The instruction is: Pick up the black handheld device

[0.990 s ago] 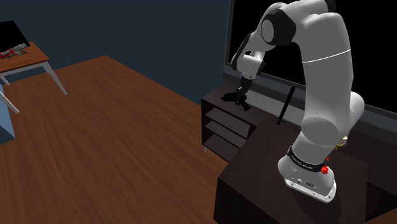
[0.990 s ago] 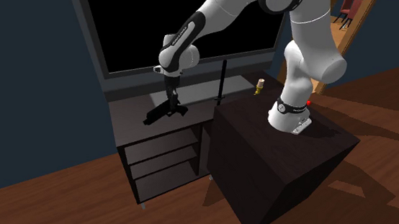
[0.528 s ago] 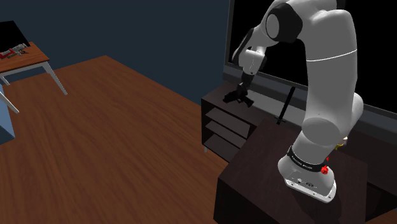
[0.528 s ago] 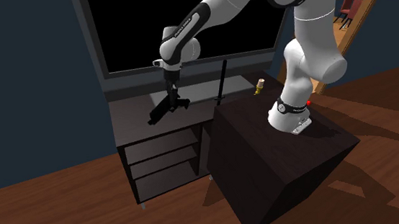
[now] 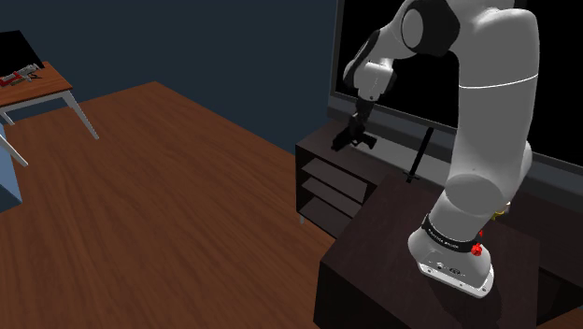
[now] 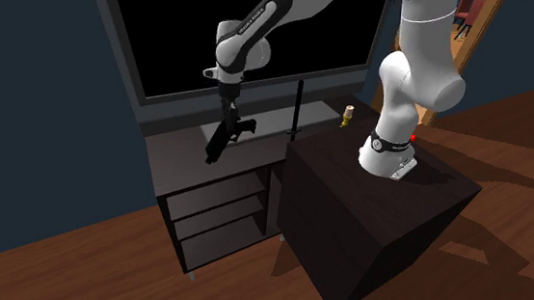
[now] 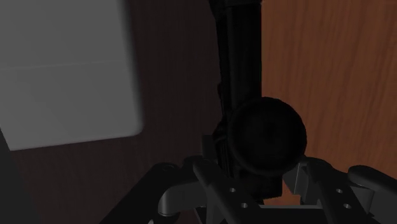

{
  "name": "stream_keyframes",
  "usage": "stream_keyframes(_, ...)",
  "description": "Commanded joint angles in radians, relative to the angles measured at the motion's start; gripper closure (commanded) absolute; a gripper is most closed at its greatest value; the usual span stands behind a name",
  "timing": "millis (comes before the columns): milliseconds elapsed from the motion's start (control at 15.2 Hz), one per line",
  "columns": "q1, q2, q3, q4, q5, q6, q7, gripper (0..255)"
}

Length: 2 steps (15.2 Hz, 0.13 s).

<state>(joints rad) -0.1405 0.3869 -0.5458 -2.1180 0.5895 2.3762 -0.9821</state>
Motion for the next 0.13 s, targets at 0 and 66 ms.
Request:
stream_keyframes(0, 0.004, -0.012, -0.007, 0.002, -0.013, -0.011, 0.010, 255)
stream_keyframes(66, 0.004, -0.012, -0.007, 0.002, -0.013, -0.010, 0.010, 255)
